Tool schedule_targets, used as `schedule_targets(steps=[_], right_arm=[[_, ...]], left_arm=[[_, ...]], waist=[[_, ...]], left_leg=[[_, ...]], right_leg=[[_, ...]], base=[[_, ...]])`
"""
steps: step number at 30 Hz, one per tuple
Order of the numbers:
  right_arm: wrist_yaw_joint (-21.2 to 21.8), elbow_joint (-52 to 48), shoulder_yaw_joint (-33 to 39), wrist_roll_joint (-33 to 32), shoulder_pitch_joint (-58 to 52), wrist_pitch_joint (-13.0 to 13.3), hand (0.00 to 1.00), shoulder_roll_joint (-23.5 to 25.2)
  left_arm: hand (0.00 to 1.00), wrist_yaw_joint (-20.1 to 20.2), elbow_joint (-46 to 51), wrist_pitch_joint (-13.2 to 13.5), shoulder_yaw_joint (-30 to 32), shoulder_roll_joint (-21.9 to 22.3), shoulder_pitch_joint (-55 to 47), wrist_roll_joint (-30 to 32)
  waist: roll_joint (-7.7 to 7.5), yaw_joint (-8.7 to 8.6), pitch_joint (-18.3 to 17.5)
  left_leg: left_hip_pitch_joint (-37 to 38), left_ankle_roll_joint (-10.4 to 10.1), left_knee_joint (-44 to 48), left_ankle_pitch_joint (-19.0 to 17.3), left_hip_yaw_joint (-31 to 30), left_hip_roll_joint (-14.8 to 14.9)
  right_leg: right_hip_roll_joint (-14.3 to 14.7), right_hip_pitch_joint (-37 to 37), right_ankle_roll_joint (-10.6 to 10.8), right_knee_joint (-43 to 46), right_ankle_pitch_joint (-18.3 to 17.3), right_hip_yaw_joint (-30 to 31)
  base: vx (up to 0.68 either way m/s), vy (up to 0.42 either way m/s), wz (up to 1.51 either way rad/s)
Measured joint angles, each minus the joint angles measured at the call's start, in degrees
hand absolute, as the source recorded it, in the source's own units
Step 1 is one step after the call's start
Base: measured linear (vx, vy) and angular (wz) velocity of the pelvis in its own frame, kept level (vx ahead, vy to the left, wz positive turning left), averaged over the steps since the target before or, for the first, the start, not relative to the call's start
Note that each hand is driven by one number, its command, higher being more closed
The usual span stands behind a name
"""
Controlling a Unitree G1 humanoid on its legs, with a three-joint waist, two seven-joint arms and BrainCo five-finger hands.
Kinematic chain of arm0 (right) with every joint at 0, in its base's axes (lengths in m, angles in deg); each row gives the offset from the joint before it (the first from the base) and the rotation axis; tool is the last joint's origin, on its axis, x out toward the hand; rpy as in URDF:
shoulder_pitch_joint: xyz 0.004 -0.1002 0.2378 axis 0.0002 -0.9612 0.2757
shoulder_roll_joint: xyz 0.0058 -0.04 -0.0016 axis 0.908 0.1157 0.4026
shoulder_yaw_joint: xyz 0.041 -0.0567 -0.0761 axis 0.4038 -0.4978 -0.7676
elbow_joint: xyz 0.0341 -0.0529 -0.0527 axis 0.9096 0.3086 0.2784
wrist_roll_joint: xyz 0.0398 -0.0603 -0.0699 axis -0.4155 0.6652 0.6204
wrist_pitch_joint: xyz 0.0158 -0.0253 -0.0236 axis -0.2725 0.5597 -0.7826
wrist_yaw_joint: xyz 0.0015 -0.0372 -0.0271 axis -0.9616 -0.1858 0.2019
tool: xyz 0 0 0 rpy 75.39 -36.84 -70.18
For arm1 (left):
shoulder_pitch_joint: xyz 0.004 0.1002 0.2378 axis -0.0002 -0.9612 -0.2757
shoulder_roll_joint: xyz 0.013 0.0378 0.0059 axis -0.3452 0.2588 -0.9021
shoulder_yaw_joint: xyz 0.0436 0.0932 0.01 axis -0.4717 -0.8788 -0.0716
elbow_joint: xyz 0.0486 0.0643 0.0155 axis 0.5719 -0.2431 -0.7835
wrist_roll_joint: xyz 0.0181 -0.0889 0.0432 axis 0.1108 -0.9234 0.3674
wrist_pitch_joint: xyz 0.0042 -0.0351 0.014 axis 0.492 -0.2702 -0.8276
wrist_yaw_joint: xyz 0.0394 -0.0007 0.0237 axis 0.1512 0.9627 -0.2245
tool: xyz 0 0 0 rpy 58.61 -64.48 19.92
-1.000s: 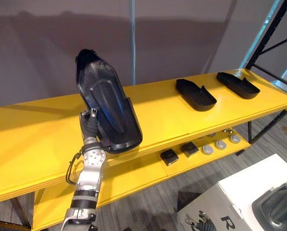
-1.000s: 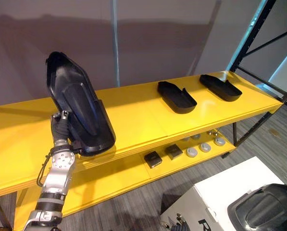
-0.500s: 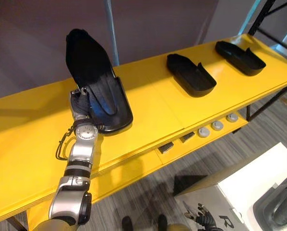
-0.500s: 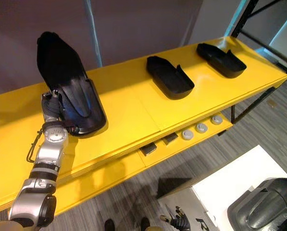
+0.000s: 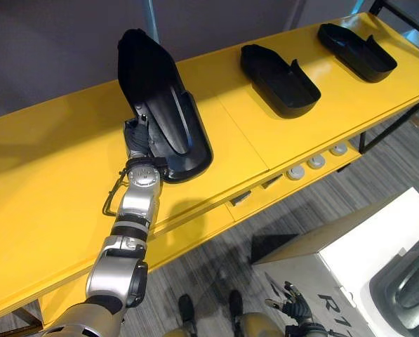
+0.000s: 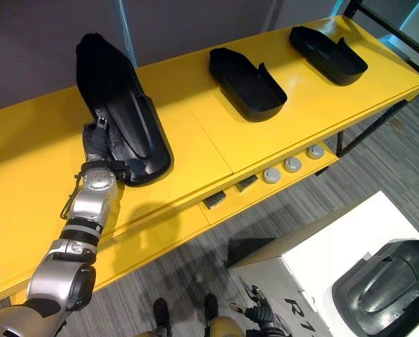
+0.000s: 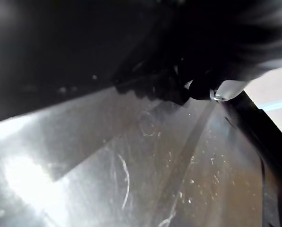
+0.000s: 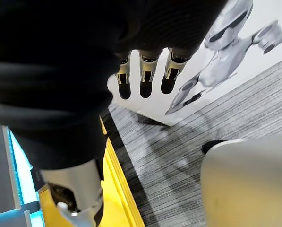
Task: Walk over and take plastic housings, then place them on the shelf
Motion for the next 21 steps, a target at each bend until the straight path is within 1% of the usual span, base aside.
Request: schedule_targets(steps=[1,2,6,11,18,21], right_arm=[[0.0,-1.7,-0.6,0.0,-1.1,0.2,0.0,0.0],[0.0,-2.8,-1.0,0.0,-1.8,0.4,0.0,0.0],[-0.1,-4.1,-1.1,0.0,-3.0,0.9,0.0,0.3],[-0.1,-6.0,-1.1,0.0,-3.6,1.3,0.0,0.5],[-0.1,-6.0,-1.1,-0.1,-3.7,1.3,0.0,0.5],[0.0,-5.6,-1.1,-0.1,-3.6,1.4,0.0,0.3]], left_arm=[[1.0,-0.1,-0.2,-0.1,0.0,0.6,0.9,0.0],[0.0,-0.2,-0.2,-0.1,0.1,0.8,1.5,0.1],[0.0,-1.1,-1.6,-0.1,1.4,0.9,3.5,0.8],[0.0,-1.7,-2.1,-0.4,2.2,0.9,6.3,1.1],[0.0,-1.9,-2.5,-0.5,2.5,0.9,6.5,1.1],[0.0,-1.9,-3.5,-0.5,4.1,0.9,6.5,1.1]], waist=[[0.0,0.03,0.0],[-0.02,0.15,0.0],[-0.02,0.81,0.0],[-0.02,1.01,0.0],[0.05,1.48,0.1],[0.19,1.98,0.1]], left_leg=[[-0.5,0.1,0.0,0.0,0.3,0.0],[-0.9,0.1,0.0,0.0,1.1,0.2],[-1.3,0.4,0.7,0.3,2.7,0.3],[-1.8,0.2,1.4,0.2,2.9,0.4],[-1.5,0.2,1.6,0.2,2.5,0.4],[-1.0,0.2,1.5,0.2,2.5,0.4]], right_leg=[[0.0,-0.6,0.0,0.2,0.0,0.1],[0.0,-1.2,0.0,0.5,0.0,0.1],[0.0,-1.9,0.0,0.7,0.0,1.0],[-0.1,-1.9,0.0,0.7,0.0,0.3],[-0.1,-1.4,0.0,0.7,0.0,-0.2],[-0.1,-0.9,0.0,0.8,0.0,-0.3]], base=[[-0.03,0.012,-0.06],[-0.01,0.004,-0.06],[0.02,-0.003,-0.12],[0.0,-0.013,0.03],[-0.02,-0.009,0.03],[-0.04,-0.014,0.0]])
